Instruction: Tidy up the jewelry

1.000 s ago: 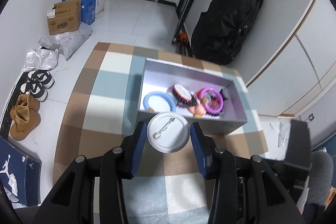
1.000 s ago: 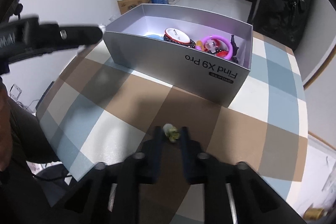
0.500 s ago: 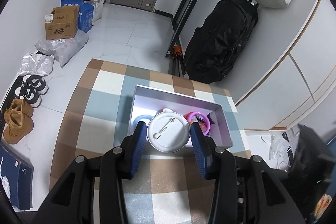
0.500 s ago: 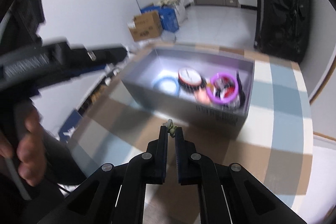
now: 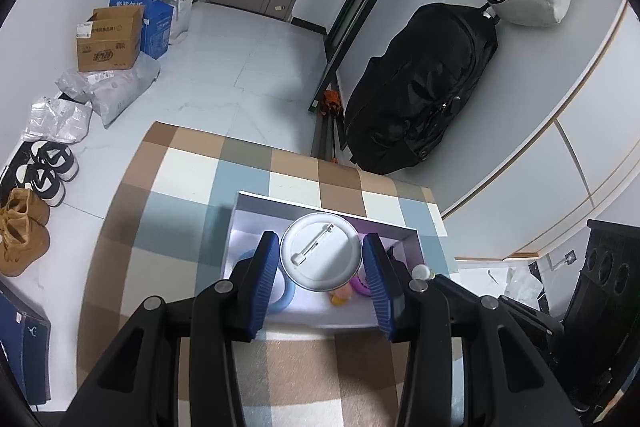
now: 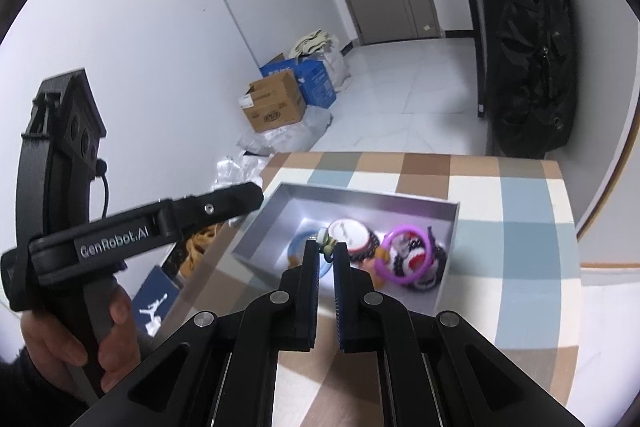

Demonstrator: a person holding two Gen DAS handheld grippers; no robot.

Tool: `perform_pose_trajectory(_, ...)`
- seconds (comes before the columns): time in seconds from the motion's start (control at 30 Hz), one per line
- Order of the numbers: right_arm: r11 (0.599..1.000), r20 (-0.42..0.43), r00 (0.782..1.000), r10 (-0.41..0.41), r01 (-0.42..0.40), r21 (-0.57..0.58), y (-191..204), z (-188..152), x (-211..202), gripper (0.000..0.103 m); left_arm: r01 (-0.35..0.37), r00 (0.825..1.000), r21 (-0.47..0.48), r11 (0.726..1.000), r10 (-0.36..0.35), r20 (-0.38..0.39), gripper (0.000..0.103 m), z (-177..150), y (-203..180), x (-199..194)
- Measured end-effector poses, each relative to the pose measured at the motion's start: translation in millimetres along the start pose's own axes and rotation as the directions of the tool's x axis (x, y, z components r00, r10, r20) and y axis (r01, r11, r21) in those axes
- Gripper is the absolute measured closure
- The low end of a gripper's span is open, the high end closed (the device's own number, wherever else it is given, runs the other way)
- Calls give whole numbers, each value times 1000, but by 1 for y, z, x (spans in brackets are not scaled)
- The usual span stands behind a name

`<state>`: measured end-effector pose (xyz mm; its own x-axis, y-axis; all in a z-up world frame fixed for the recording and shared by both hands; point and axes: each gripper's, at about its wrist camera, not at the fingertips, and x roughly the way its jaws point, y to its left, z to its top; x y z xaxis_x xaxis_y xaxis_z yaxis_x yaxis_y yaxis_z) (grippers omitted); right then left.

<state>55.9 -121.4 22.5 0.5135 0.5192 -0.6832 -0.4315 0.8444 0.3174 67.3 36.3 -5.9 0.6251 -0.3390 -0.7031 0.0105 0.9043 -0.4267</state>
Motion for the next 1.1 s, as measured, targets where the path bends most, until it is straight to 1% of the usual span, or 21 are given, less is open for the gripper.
perform_pose_trajectory(0.33, 997, -8, 1000, -8, 9, 75, -27, 9, 12, 97, 5, 999, -25, 1000, -6, -42, 66, 7, -1, 21)
perform_pose_trajectory(0.53, 995, -15, 1000, -3, 4, 98, -36, 12, 20, 96, 17, 997, -37, 999, -20, -78, 66, 8, 0, 31)
perform_pose_trajectory(0.6, 995, -10, 1000, -10, 11, 103, -38, 13, 20, 94, 28, 994, -47, 998, -33, -101, 65, 10, -1, 34)
perform_pose_trajectory(0.63, 994, -3, 1000, -15, 15, 111, -40, 14, 18, 93, 27, 993, -48, 998, -32, -110, 61, 11, -2, 36)
perform_pose_trajectory(0.67, 993, 2, 1000, -10, 10, 120, -42, 14, 17, 87, 16, 993, -47, 999, -22, -115, 56, 12, -2, 36)
perform_pose_trajectory(0.7, 991, 12, 1000, 4, -6, 134, -44, 15, 14, 81, 4, 994, -46, 999, -9, -108, 47, 12, -3, 35)
perform_pose_trajectory(0.73, 990, 20, 1000, 6, -9, 142, -44, 15, 12, 77, -1, 996, -45, 999, -3, -89, 44, 12, -3, 31)
perform_pose_trajectory(0.8, 989, 32, 999, -1, -3, 145, -46, 14, 8, 56, -16, 998, -30, 999, 14, -60, 43, 11, -5, 25)
perform_pose_trajectory(0.87, 990, 42, 999, -9, 3, 141, -45, 12, 4, 49, -55, 998, 6, 998, 55, -37, 40, 10, -8, 18)
perform_pose_trajectory(0.93, 992, 48, 999, -10, 4, 129, -44, 10, 0, 49, -71, 997, 21, 997, 71, -5, 37, 8, -10, 11)
perform_pose_trajectory(1.0, 993, 63, 998, -7, 0, 114, -40, 8, -5, 39, -92, 995, 28, 995, 91, 25, 32, 6, -10, 5)
perform_pose_trajectory(1.03, 994, 75, 997, -7, -1, 107, -38, 7, -8, 36, -102, 994, 34, 994, 101, 40, 30, 5, -11, 1)
perform_pose_trajectory(1.1, 996, 100, 995, -7, -2, 92, -35, 4, -16, 29, -117, 991, 40, 992, 114, 68, 29, 4, -11, -4)
